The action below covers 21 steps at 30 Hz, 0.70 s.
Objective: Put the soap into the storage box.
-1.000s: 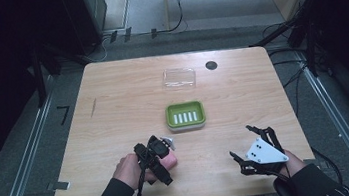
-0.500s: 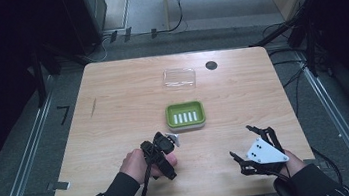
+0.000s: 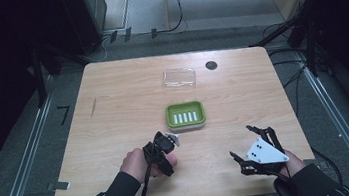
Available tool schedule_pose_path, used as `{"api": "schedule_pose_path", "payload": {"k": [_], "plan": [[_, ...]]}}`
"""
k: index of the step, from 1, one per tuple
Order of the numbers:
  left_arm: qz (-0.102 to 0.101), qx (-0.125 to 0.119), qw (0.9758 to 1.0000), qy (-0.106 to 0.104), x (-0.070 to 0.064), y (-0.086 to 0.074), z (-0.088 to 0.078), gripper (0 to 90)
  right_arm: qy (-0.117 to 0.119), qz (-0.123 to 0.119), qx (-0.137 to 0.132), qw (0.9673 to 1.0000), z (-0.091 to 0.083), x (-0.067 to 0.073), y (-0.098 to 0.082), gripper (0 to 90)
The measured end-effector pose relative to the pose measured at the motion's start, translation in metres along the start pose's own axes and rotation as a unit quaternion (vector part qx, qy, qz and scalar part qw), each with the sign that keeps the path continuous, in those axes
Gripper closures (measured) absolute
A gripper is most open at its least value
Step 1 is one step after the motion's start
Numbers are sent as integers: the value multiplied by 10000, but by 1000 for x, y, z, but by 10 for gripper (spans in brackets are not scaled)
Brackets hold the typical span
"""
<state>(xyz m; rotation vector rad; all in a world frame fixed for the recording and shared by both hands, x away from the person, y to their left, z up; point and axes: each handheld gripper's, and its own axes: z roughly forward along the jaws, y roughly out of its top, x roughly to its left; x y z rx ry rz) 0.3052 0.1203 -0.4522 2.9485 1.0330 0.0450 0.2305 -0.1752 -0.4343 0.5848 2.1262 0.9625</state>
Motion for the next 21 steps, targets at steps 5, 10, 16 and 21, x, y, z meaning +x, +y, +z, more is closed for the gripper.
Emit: {"api": "schedule_pose_path", "payload": {"k": [5, 10, 16, 21], "plan": [[-6, 2, 10000, -6, 1, 0, 2, 373, 0, 4, -1, 10000, 0, 0, 0, 133], [31, 5, 10000, -68, 3, -1, 2, 377, -3, -2, 4, 10000, 0, 0, 0, 133], [44, 6, 10000, -72, 3, -1, 2, 376, -3, -3, -1, 10000, 0, 0, 0, 133], [79, -25, 9999, -57, 3, -1, 2, 380, -6, -11, -4, 10000, 0, 0, 0, 134]]}}
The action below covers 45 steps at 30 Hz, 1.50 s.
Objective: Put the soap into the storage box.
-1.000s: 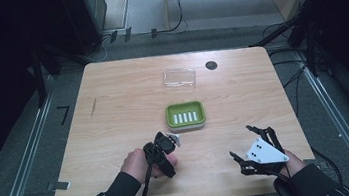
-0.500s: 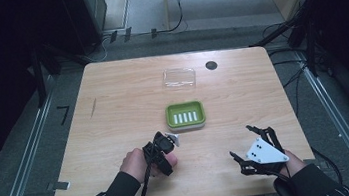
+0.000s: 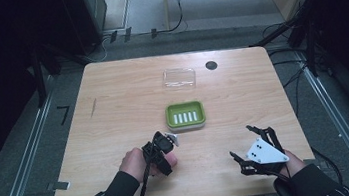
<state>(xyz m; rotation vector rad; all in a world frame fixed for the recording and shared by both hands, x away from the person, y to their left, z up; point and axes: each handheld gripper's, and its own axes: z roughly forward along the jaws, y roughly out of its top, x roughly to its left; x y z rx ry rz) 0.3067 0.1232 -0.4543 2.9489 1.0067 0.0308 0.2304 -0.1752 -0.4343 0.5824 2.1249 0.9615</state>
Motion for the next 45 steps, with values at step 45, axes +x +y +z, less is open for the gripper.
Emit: {"api": "schedule_pose_path", "payload": {"k": [45], "plan": [[706, -80, 9974, -98, 10, 3, -30, 384, 3, 1, -5, 10000, 0, 0, 0, 133]]}}
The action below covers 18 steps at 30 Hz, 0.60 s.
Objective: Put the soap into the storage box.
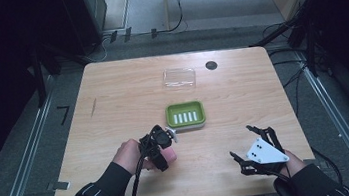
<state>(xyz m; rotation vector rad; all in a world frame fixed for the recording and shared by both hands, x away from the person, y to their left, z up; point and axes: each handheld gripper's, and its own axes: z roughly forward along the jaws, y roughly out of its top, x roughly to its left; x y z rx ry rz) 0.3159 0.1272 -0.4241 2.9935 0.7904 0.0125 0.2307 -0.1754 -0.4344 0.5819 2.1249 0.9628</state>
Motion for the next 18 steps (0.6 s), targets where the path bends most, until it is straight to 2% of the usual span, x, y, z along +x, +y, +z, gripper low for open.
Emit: {"api": "schedule_pose_path", "payload": {"k": [16, 18], "plan": [[303, 19, 9995, 21, 5, 10, -7, 384, -8, 9, 6, 10000, 0, 0, 0, 133], [285, -14, 9996, 17, 5, 10, -7, 384, -7, 25, 9, 10000, 0, 0, 0, 133]]}}
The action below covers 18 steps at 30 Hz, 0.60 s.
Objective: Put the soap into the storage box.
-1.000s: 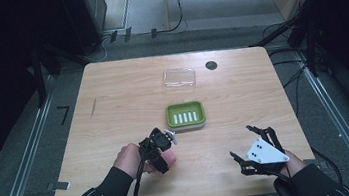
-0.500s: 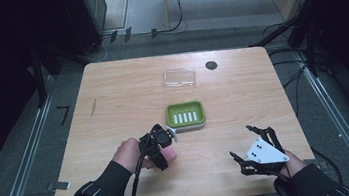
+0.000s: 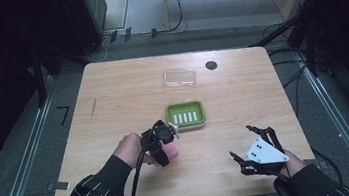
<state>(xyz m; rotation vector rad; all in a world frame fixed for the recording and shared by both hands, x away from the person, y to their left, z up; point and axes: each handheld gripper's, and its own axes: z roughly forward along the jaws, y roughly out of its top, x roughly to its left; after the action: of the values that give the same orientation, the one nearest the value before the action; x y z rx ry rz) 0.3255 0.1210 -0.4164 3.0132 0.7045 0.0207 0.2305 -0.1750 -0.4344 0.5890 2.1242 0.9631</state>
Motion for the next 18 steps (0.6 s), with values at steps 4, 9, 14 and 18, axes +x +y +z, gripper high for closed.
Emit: {"api": "schedule_pose_path", "payload": {"k": [4, 9, 14, 18], "plan": [[63, 6, 10000, 12, 2, 2, -2, 384, -7, -20, -5, 10000, 0, 0, 0, 133], [144, 22, 9999, -37, 4, 4, -5, 384, -6, -21, -5, 10000, 0, 0, 0, 133], [223, -10, 9997, -13, 7, 7, -9, 385, -1, -18, -2, 10000, 0, 0, 0, 133], [254, -40, 9997, -23, 8, 8, -10, 385, -1, -12, -4, 10000, 0, 0, 0, 133]]}}
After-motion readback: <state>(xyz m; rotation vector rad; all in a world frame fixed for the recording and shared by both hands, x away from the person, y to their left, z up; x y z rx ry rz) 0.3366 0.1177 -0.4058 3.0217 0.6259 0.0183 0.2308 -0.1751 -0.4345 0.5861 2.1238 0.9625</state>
